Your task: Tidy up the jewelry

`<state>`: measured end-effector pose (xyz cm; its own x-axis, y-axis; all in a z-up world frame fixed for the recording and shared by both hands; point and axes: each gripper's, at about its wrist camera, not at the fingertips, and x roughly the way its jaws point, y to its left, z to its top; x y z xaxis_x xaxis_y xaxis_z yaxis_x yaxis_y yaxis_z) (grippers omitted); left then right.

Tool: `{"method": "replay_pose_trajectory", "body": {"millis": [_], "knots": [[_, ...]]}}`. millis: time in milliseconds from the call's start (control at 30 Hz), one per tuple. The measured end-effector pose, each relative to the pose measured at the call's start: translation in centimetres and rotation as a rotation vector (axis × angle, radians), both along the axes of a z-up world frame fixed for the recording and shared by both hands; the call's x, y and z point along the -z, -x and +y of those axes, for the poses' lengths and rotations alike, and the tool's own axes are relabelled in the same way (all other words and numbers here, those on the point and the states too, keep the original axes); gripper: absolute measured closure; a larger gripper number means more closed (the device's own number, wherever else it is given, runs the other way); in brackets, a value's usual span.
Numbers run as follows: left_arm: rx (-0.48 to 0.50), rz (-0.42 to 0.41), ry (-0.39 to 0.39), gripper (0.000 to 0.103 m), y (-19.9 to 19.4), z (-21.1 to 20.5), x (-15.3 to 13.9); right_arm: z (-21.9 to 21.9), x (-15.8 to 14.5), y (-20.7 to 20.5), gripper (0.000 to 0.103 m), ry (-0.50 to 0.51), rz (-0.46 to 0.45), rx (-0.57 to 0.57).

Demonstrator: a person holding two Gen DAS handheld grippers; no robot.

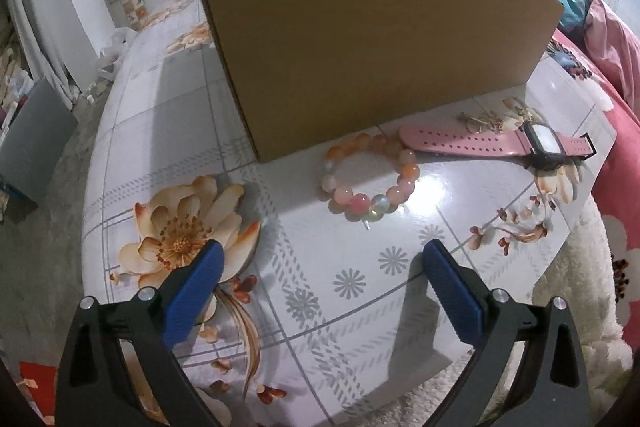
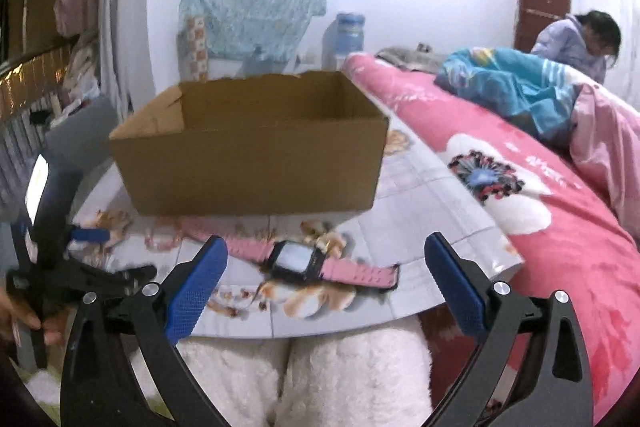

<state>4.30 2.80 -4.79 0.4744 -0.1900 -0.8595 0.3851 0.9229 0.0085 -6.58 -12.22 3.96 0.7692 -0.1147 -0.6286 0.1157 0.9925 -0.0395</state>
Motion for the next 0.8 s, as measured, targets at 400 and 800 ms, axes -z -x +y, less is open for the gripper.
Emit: {"method": "replay_pose_trajectory", "body": {"millis": [400, 800], "knots": [[0.037, 0.015, -0.008, 0.005, -0.4, 0.3, -0.1, -0.7, 1.7, -4.1, 0.018, -0.035, 0.113, -0.221], [0.006, -0.041, -0.017, 0.004, 0.4, 0.5, -0.2, -0.2, 3.6, -7.0, 0.036, 0.025, 0.246, -0.385]]}}
